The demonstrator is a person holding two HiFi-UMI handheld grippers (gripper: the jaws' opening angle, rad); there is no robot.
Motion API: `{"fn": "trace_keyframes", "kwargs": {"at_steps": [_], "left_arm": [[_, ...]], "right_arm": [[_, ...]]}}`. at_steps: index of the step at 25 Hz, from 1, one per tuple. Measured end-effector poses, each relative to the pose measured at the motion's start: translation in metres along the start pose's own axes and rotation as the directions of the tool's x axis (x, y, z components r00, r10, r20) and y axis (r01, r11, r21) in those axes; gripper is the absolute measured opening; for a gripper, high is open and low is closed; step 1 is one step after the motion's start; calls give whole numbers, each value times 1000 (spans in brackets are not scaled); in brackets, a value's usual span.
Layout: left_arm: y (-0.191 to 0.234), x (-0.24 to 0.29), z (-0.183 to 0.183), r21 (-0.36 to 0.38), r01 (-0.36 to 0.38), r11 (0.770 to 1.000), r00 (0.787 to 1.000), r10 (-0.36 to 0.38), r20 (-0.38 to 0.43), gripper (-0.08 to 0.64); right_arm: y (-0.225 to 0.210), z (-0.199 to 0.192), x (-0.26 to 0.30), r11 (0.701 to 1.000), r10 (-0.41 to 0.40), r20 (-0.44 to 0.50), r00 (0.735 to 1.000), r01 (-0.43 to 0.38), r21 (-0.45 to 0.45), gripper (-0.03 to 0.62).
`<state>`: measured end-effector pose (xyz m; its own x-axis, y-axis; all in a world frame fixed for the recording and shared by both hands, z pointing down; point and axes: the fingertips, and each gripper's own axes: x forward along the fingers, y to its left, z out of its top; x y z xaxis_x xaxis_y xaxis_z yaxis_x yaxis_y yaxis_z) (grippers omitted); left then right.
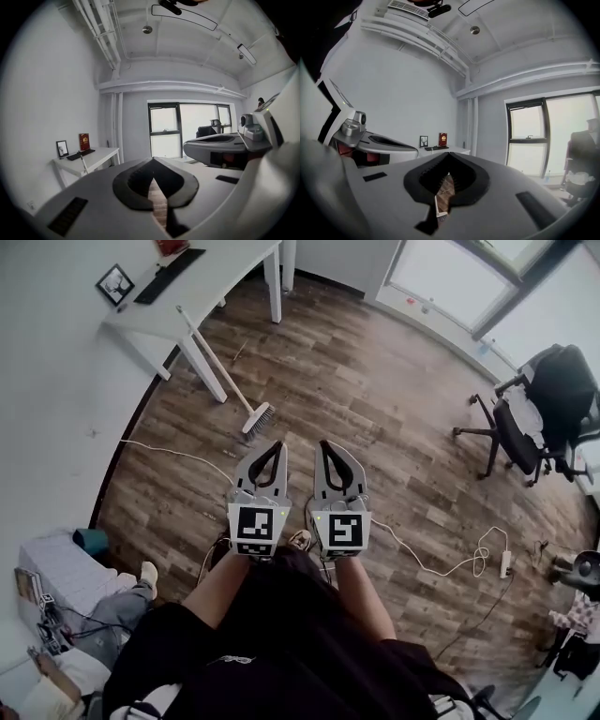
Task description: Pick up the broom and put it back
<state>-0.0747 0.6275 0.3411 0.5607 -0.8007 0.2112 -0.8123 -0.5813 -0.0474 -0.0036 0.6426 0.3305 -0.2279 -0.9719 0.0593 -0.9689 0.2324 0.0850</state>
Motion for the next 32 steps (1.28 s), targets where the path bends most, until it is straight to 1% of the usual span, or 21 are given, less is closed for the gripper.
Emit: {"fn": "trace_keyframes", "kwargs": {"at_steps": [3,7,12,15,17,21,25,27,29,32], "left_arm": [[15,-2,-4,3,-26,1000,1000,26,-8,2],[33,12,-19,-28,-32,999,999,31,-23,2],[41,43,-23,-66,-10,998,1000,9,-27,2],[48,62,-23,-83,-14,996,999,12,-30,2],[57,74,-22,-94,-26,995,999,23,-33,2],[87,94,-21,-96,-41,995,999,37,-37,2],[131,103,-20,-89,-56,994,998,52,-44,2],[152,108,-22,-87,-63,994,997,58,-54,2],[169,113,-24,-89,-71,994,996,65,-66,2],[190,114,-26,-103,-83,991,994,76,-73,2]], "right_arm": [[12,-7,9,999,35,-17,999,-34,19,21],[24,-12,21,998,62,-42,997,-63,-17,21],[7,-23,36,995,63,-118,991,-71,-64,21],[-6,-28,50,997,52,-136,989,-60,-57,21],[-8,-29,65,995,67,-145,987,-76,-56,21],[7,-33,109,989,126,-160,979,-137,-59,21],[33,-24,159,984,162,-139,977,-170,-50,21],[45,-18,181,980,182,-135,974,-192,-60,21],[52,-12,201,975,196,-134,971,-208,-84,21],[61,-7,224,973,204,-131,970,-217,-85,21]]}}
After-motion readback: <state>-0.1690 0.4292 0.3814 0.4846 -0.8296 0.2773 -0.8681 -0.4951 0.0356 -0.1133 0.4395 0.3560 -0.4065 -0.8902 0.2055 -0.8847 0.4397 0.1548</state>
